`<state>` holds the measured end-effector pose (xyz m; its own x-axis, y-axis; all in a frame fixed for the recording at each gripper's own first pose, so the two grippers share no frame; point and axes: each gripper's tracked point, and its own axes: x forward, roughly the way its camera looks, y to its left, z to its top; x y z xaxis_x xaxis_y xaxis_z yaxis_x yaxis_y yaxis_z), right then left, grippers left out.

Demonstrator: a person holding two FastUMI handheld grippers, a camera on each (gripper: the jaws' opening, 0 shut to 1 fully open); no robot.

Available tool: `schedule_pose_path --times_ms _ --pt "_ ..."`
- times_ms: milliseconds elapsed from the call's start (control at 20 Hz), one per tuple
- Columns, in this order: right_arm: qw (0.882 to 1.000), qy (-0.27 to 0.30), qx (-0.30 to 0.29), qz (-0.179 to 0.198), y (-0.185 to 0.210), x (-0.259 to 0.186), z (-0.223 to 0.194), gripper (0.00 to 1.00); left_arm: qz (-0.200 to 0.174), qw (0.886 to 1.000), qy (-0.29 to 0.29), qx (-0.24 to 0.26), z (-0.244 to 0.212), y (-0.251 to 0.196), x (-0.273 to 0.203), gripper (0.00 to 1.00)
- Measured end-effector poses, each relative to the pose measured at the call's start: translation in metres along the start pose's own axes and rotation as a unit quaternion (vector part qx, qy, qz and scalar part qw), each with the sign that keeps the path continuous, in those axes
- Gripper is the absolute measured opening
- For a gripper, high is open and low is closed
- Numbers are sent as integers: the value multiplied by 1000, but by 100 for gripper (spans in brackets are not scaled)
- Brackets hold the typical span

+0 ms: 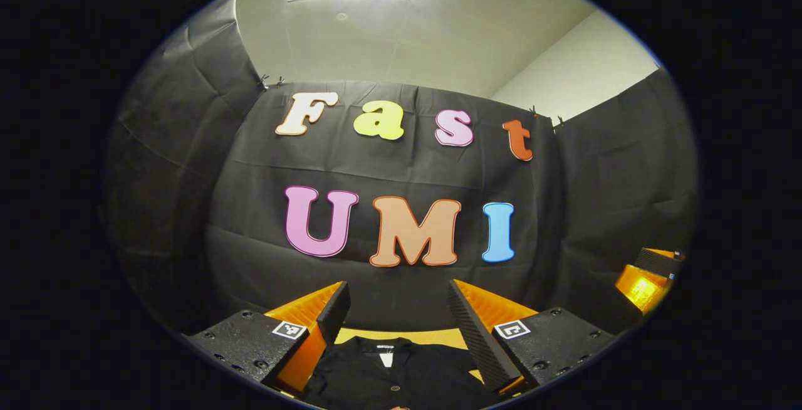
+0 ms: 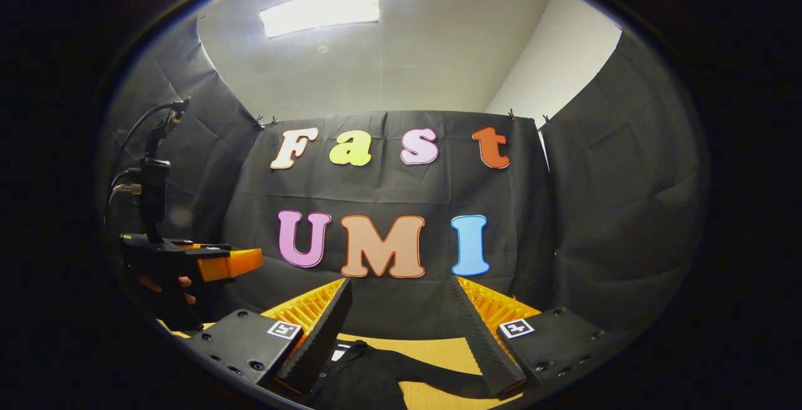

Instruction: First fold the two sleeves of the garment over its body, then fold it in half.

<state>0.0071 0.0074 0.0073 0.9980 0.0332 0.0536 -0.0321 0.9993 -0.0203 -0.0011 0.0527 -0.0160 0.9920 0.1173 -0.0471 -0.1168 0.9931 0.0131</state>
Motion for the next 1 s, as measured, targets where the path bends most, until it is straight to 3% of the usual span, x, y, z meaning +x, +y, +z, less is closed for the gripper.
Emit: schedule_pose_path --times_ms 500,750,1000 --pt "1000 19 -10 -6 14 12 -22 98 -12 1000 -14 1 3 21 -14 93" --pt "994 78 -15 -72 -17 22 -76 98 -21 1000 -16 -4 3 54 -27 92" --pt "982 146 -38 -115 -66 36 -136 98 9 1000 2 -3 -9 85 -24 92"
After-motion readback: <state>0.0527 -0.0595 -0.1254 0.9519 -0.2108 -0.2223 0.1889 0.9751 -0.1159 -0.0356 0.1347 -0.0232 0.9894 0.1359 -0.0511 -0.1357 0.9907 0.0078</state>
